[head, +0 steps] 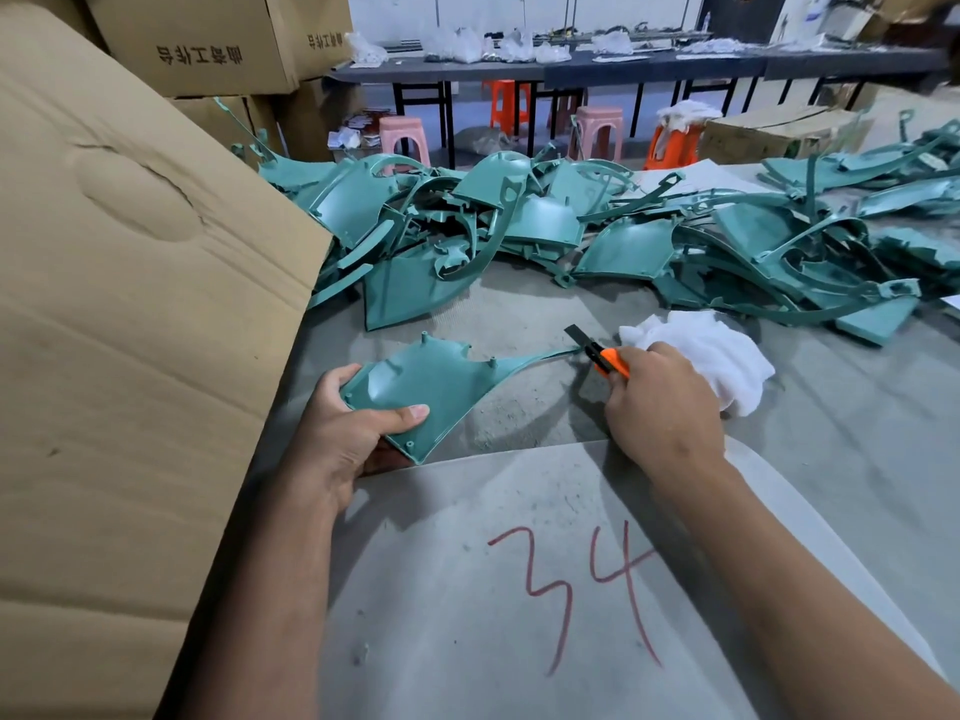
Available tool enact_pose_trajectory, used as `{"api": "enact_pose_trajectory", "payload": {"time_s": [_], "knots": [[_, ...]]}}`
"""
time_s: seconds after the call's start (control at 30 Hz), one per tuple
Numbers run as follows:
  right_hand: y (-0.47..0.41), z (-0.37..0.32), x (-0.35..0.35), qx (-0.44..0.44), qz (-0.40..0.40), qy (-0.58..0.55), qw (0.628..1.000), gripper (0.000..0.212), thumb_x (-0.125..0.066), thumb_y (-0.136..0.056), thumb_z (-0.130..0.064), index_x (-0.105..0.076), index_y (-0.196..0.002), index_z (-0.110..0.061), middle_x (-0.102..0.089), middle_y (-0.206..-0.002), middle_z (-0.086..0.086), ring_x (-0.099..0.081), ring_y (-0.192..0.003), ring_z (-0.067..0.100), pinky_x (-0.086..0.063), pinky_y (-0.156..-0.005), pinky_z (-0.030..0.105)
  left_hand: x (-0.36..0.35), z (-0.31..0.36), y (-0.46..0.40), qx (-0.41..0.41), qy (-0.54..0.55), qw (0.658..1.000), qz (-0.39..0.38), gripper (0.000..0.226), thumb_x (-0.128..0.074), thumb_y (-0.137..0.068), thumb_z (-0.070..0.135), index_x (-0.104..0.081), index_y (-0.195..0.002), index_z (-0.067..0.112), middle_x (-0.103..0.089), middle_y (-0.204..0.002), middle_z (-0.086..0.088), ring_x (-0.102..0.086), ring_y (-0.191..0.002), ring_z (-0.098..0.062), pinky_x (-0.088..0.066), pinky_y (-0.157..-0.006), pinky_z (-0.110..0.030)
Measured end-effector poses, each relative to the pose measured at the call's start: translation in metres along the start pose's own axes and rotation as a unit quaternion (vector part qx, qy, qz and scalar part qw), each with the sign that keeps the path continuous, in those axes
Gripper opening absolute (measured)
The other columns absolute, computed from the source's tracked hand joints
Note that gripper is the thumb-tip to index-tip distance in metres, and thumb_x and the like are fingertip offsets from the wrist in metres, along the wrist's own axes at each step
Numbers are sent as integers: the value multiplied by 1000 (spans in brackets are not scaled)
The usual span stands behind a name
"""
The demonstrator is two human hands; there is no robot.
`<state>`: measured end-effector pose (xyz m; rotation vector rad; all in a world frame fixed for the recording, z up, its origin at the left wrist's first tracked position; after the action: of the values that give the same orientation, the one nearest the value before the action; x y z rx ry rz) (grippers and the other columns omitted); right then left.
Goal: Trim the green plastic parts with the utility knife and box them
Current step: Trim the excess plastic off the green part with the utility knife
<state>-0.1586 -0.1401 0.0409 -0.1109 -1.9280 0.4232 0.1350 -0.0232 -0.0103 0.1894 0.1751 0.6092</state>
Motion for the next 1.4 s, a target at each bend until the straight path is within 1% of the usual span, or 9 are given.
{"api": "enact_pose_trajectory", "payload": {"time_s": [0.23,0.37,0.6,0.67,0.73,0.87,1.07,1.27,1.4], "knots": [[25,-36,14,66,27,-72,995,15,-56,-100,-18,-71,-98,-18,-48,-83,-5,-47,-70,22,-33,-59,35,3,-1,-2,7,1,1000,7,77,-88,-65,-5,-52,-128,21,-68,-110,-2,-71,-85,-23,-57,-49,-31],[36,-55,19,112,22,-108,988,11,-58,-100,-16,-67,-95,-12,-48,-85,-2,-49,-70,23,-47,-64,41,3,-2,-2,14,4,1000,12,67,-88,-67,-3,-55,-122,17,-69,-106,-4,-73,-64,-14,-55,-46,-28],[53,-89,19,236,6,-140,962,9,-60,-99,-20,-66,-98,-15,-48,-86,-3,-50,-68,24,-41,-57,38,6,-2,-4,18,22,1000,12,53,-86,-69,-1,-57,-107,21,-69,-102,-3,-71,-58,-9,-54,-45,-26],[37,-65,21,175,43,-138,974,7,-62,-98,-18,-69,-99,-17,-51,-87,-7,-51,-69,15,-46,-60,32,5,-2,-4,10,29,1000,5,63,-86,-69,-2,-55,-118,22,-68,-107,-1,-73,-63,-11,-55,-46,-28],[17,-26,21,73,74,-100,990,12,-61,-97,-15,-72,-102,-15,-57,-91,-2,-55,-76,21,-49,-65,36,4,-1,-4,-10,28,1000,1,76,-86,-67,-6,-52,-125,29,-67,-114,3,-73,-83,-18,-60,-54,-36],[-5,30,18,-46,58,-6,997,19,-63,-93,-16,-75,-107,-19,-68,-99,8,-59,-90,35,-35,-67,35,12,18,-2,-138,-44,989,12,93,-84,-61,-19,-49,-130,34,-65,-126,5,-65,-112,-17,-57,-95,-44],[-7,20,18,2,94,-17,995,31,-68,-91,-17,-76,-118,-29,-68,-96,2,-62,-90,34,-43,-65,36,19,33,-1,-201,-71,977,-10,100,-82,-60,-24,-46,-133,34,-58,-139,-6,-58,-126,-27,-48,-108,-52],[-8,-5,-6,58,29,-4,998,41,-63,-90,-6,-73,-125,-24,-62,-99,5,-57,-101,33,-42,-66,38,15,34,0,-214,-86,973,-20,100,-83,-61,-22,-45,-136,32,-55,-141,-5,-56,-127,-27,-48,-107,-55],[4,-28,2,124,27,-43,991,28,-67,-93,-11,-77,-117,-21,-62,-90,0,-53,-81,22,-41,-64,33,17,32,-2,-210,-101,972,-12,99,-87,-59,-18,-46,-133,34,-57,-136,-2,-58,-123,-24,-51,-104,-53]]}}
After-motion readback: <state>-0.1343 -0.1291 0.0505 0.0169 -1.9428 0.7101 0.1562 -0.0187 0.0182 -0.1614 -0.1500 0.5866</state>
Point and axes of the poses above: each hand's wrist, its own y-axis away from the middle knuckle, its own x-axis out of the back of the hand, z = x × y, the point moved 9 cm from there along -y, towards the middle knuckle
